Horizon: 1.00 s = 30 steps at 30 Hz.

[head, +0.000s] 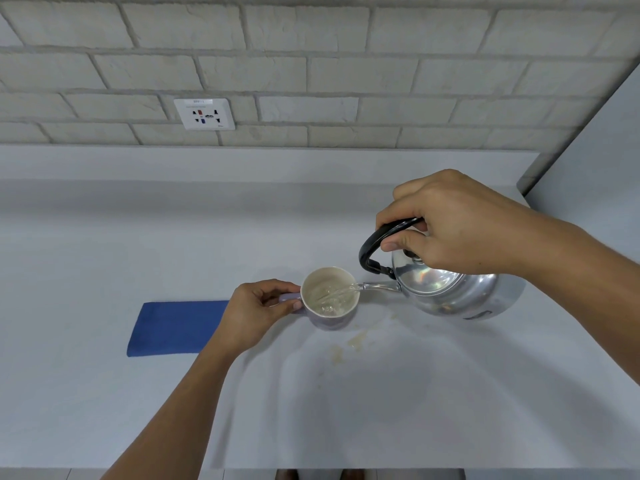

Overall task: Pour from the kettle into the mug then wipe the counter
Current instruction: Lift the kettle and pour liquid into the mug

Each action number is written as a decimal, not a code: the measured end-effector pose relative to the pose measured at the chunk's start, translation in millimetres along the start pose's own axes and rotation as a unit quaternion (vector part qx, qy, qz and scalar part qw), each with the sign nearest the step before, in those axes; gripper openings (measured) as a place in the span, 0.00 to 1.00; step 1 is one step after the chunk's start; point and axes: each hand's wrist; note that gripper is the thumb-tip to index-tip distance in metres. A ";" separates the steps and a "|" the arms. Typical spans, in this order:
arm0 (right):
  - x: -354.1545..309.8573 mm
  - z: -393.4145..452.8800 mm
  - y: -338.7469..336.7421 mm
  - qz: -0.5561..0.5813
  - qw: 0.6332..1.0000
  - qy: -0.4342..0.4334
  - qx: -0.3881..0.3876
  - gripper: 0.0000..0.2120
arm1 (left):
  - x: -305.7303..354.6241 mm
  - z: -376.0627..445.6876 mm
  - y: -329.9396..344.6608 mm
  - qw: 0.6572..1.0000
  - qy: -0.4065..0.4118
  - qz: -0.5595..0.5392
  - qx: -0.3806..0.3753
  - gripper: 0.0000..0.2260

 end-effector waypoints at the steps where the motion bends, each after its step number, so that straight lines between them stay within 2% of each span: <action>1: 0.0 0.2 0.0 0.000 1.000 0.000 0.001 0.05 | -0.1 0.2 0.1 1.000 -0.002 0.000 0.000 0.09; 26: -5.5 4.2 -6.3 -0.043 0.999 -0.018 -0.004 0.07 | 0.2 -1.3 0.9 1.000 0.009 0.015 0.008 0.09; 30: 1.6 0.6 -5.7 -0.001 1.000 -0.007 0.020 0.06 | -1.0 -0.7 0.8 1.000 -0.003 0.004 0.008 0.08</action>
Point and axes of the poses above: each hand's wrist, its own z-axis towards the middle knuckle, its own y-axis out of the palm, x = y × z, and after that the axes turned 8 degrees about -z, right-handed
